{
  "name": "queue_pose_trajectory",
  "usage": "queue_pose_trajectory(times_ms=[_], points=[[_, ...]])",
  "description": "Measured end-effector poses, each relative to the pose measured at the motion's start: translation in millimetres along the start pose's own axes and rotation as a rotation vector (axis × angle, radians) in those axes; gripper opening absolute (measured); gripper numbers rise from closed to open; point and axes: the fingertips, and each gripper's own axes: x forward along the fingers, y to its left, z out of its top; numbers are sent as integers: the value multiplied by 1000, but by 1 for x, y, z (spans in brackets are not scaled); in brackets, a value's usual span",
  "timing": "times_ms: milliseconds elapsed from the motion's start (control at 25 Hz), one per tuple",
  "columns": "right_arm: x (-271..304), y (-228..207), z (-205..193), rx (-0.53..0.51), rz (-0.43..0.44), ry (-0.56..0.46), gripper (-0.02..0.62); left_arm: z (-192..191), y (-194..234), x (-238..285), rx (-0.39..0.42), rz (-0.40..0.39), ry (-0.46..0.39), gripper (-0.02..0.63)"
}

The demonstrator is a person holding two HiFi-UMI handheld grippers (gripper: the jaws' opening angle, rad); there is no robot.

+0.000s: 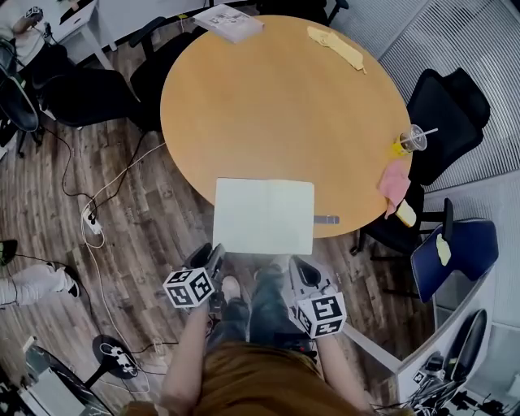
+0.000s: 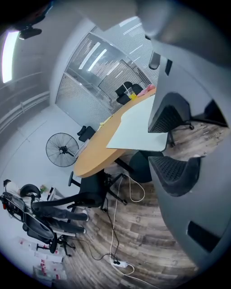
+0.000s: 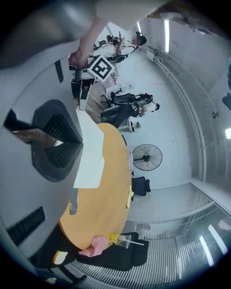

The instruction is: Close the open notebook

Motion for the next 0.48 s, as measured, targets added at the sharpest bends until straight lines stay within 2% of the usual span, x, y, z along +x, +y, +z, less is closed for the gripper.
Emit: queue_pose_trajectory(times_ms=[160,480], points=[[3,-8,-1,3,6,8,12,-5,4,7,-70,4,-6,164],[7,-11,-2,7,14,16,12,-9,9,11,-226,-57,-39,163]])
